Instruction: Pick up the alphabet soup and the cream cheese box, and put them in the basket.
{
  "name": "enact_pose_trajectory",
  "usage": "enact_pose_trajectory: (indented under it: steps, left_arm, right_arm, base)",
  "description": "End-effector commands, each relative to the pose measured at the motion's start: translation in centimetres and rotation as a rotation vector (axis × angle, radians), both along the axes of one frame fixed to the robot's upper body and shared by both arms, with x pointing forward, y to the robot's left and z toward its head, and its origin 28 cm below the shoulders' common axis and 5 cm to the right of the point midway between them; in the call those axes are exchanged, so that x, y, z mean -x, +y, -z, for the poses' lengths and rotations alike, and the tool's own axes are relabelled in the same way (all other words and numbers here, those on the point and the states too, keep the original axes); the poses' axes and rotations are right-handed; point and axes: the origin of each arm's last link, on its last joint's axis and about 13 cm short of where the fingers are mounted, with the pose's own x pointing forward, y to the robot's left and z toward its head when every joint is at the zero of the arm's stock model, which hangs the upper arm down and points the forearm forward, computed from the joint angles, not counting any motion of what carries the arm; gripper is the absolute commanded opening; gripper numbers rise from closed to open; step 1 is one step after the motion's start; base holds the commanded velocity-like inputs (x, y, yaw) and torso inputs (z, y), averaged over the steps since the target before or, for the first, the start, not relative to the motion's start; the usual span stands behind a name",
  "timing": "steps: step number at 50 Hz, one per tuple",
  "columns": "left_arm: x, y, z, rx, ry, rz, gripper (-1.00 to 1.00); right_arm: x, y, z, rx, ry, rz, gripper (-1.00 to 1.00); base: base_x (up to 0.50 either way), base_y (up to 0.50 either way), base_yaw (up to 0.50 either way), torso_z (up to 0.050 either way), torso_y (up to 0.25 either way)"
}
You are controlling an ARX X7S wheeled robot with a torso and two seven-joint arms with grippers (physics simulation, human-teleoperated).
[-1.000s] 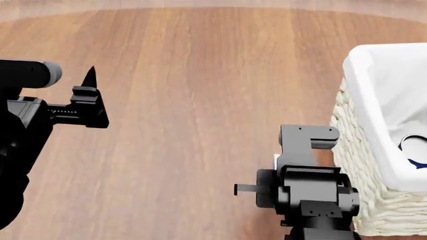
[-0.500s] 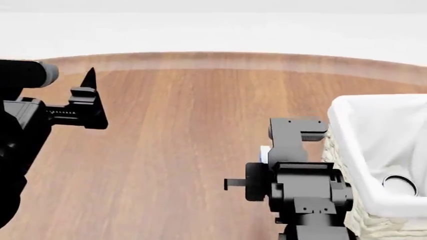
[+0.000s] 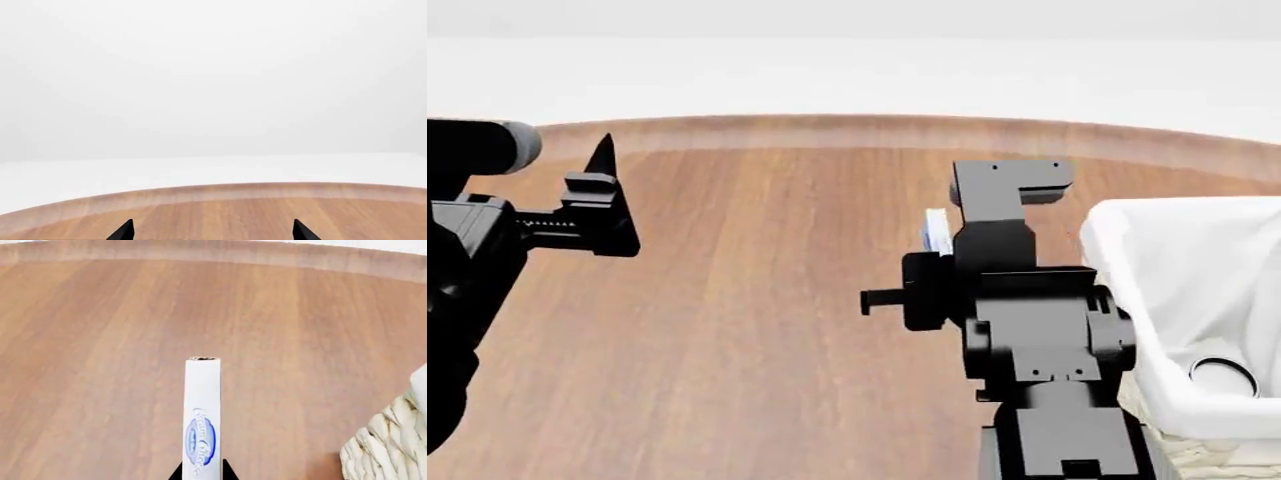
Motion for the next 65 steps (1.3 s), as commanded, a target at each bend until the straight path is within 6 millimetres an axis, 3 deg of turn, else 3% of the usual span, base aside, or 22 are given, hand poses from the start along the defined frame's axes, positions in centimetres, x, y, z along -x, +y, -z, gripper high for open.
enact_pose_trajectory:
  steps: [1,7,30,41,65]
  left_arm:
    - [-0.1,0.1,0.3,-0.004,0.000,-0.008,1.00]
    - [-0.1,0.0,0.2,-0.006,-0.002,-0.004,1.00]
    - [-0.2,0.2,0.5,-0.018,0.004,-0.011,1.00]
    - [-0.3,0.2,0.8,-0.017,0.008,-0.013,1.00]
    - [-0.4,0.2,1.0,-0.024,0.010,-0.014,1.00]
  right_arm:
    - [-1.2,-1.5,-4.1,0.008,-0.142,0.048,-1.00]
    - [-1.2,-4.0,-6.1,0.015,-0.178,0.179,-1.00]
    - [0.7,-12.0,-4.3,-0.021,-0.153,0.637,-1.00]
    - [1.3,-13.1,-3.1,-0.020,-0.125,0.700,-1.00]
    - [1.9,-13.2,-1.4,-0.037,-0.064,0.699,-1.00]
  base:
    - [0.00,0.00,0.00,0.000,0.000]
    - [0.00,0.00,0.00,0.000,0.000]
    - [0.00,0.00,0.00,0.000,0.000]
    - [0.00,0.00,0.00,0.000,0.000]
    - [0.00,0.00,0.00,0.000,0.001]
